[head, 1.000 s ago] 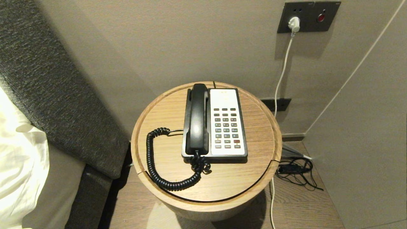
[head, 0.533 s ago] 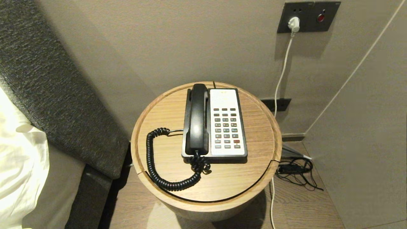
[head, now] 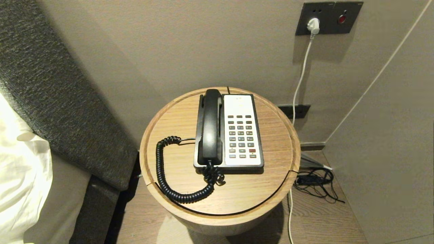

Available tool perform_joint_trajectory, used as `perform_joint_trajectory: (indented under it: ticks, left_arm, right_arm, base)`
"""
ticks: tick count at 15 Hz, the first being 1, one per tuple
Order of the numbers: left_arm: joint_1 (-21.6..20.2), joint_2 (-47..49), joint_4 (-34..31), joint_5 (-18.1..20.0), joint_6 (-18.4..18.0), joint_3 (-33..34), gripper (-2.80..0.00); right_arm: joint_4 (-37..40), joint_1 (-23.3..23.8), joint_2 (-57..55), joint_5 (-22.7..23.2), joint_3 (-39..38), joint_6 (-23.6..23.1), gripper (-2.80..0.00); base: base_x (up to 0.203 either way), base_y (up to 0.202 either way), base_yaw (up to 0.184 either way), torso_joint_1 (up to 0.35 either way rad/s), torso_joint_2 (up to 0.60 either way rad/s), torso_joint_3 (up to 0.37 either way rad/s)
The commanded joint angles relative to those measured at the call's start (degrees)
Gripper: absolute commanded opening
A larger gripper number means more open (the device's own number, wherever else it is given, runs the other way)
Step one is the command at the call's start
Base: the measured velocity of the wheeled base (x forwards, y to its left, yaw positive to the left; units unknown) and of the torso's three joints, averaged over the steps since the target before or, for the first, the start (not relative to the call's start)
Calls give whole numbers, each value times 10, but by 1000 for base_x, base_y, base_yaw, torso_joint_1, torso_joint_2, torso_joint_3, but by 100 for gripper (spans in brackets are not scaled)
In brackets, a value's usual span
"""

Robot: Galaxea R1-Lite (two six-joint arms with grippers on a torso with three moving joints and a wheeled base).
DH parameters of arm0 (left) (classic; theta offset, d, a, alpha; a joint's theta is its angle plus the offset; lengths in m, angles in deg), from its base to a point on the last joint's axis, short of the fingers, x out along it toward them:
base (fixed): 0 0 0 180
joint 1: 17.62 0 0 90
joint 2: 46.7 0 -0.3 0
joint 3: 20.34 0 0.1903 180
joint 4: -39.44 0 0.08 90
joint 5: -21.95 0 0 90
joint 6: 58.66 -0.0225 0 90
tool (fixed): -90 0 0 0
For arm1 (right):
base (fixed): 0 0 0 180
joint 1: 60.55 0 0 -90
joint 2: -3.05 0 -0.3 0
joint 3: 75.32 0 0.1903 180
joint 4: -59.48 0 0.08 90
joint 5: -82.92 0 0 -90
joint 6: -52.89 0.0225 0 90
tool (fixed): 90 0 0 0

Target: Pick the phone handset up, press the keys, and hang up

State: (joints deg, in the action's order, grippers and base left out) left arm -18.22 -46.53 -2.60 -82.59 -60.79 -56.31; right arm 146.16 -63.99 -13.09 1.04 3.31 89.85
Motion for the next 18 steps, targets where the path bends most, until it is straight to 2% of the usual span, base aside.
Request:
perform_joint_trajectory:
  ticks: [1,4,7,8,11,15,16,18]
  left_arm:
    - [0,-1,14,2,1,18,-280]
    - [0,-1,53,26,7,46,-280]
    - [0,-1,67,80,28,60,-280]
    - [0,0,67,87,31,60,-280]
    - [0,0,68,96,29,66,-280]
    - [0,0,73,113,13,69,-280]
    - [0,0,73,117,12,70,-280]
    - [0,-1,70,141,12,79,-280]
  right_arm:
    - [4,21,35,11,-23,-39,-280]
    - [-3,30,102,15,-76,-78,-280]
    - [-97,32,132,16,-155,-125,-280]
    - [-126,32,133,16,-185,-143,-280]
    - [-275,32,134,12,-305,-203,-280]
    - [-592,32,134,-23,-509,-308,-280]
    - [-644,32,134,-31,-532,-332,-280]
    - [-649,32,134,-57,-541,-394,-280]
  base:
    - [0,0,0,0,0,0]
    - [0,0,0,0,0,0]
    - [0,0,0,0,0,0]
    - [0,0,0,0,0,0]
    - [0,0,0,0,0,0]
    - [0,0,0,0,0,0]
    - [0,0,0,0,0,0]
    - [0,0,0,0,0,0]
